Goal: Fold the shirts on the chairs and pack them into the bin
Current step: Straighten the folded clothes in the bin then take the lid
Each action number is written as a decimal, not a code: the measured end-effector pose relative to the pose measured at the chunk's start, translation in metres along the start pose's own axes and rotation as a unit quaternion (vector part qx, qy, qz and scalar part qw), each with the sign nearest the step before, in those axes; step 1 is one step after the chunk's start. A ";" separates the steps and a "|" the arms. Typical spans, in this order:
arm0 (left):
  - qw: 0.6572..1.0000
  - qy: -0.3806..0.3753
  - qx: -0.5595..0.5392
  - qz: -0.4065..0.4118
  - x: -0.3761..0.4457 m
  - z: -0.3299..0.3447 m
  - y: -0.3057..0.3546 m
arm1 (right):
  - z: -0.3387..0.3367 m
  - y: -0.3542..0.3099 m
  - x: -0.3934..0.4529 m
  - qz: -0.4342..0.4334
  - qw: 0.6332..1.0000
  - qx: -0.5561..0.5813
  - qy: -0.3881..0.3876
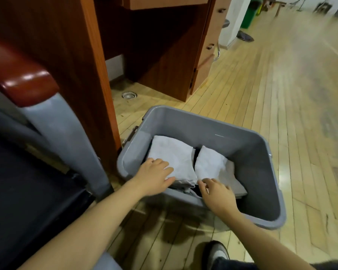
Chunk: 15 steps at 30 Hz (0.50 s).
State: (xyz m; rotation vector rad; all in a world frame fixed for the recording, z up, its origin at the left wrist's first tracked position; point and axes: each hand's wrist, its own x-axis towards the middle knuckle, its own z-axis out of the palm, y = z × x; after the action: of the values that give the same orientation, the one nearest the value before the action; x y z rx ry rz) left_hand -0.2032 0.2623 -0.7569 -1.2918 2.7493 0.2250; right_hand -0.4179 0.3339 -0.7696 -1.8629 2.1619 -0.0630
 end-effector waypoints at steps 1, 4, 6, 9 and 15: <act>1.000 -0.013 -0.015 0.003 -0.004 0.004 0.004 | 0.005 -0.003 -0.005 0.005 1.000 0.017 0.019; 0.998 -0.038 -0.036 0.036 -0.008 0.009 0.005 | 0.010 -0.005 -0.009 0.010 0.998 0.025 0.061; 0.996 -0.047 -0.029 0.065 -0.007 0.008 0.003 | 0.008 -0.002 -0.004 0.000 0.998 0.001 0.066; 0.994 -0.052 -0.034 0.091 -0.004 0.011 0.012 | 0.004 0.012 0.005 -0.017 0.996 -0.032 0.076; 0.994 -0.064 -0.068 0.057 0.031 0.019 0.057 | -0.016 0.063 0.041 0.007 0.987 -0.097 0.129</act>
State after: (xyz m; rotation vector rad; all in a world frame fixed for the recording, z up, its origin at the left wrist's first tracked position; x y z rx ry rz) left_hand -0.2670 0.2779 -0.7751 -1.1075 2.7418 0.4944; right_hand -0.4873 0.3023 -0.7753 -2.0456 2.4313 -0.0991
